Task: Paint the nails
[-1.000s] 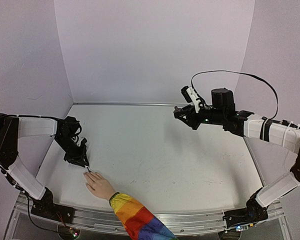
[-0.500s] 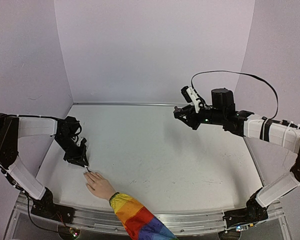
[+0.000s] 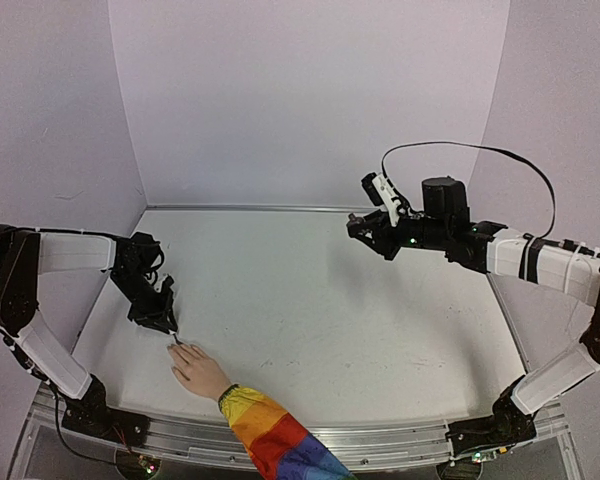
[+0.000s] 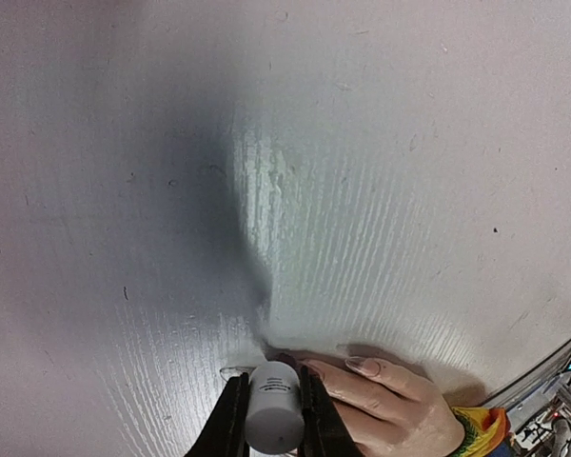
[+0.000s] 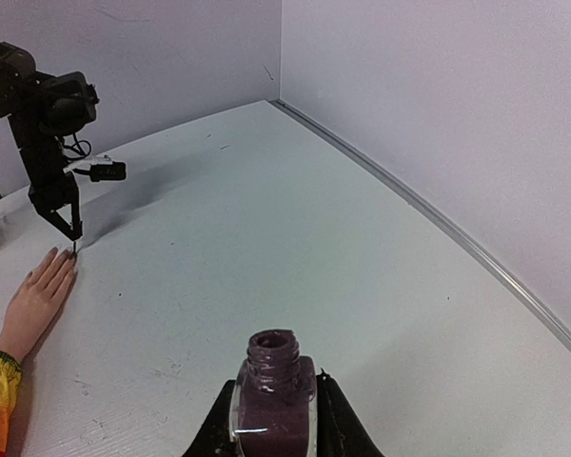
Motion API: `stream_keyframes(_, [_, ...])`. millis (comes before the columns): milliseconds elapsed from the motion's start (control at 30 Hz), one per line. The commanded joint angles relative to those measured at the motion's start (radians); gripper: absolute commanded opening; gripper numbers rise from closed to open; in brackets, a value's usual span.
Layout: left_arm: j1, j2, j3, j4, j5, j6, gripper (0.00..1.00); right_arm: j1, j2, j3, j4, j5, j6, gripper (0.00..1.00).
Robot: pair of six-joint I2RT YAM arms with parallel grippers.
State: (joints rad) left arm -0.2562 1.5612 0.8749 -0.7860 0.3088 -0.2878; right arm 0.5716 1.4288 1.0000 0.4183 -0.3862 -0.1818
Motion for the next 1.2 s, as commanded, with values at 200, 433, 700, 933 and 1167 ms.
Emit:
stream_keyframes(200, [0.008, -0.007, 0.054, 0.002, -0.025, 0.01, 0.0, -0.006, 0.005, 0.045, 0.037, -0.026, 0.015, 0.0])
stream_keyframes(433, [0.006, -0.049, 0.055, -0.013, -0.01, 0.006, 0.0, -0.006, 0.005, 0.043, 0.037, -0.026, 0.013, 0.0])
stream_keyframes(700, [0.007, -0.098, 0.048, -0.041, 0.034, 0.003, 0.0, -0.006, 0.013, 0.043, 0.038, -0.046, 0.015, 0.0])
stream_keyframes(933, [0.006, -0.065, 0.055, -0.043, 0.068, 0.011, 0.0, -0.006, 0.004, 0.04, 0.038, -0.045, 0.013, 0.0])
stream_keyframes(1167, [0.005, -0.038, 0.053, -0.038, 0.078, 0.022, 0.0, -0.006, 0.001, 0.038, 0.039, -0.043, 0.015, 0.0])
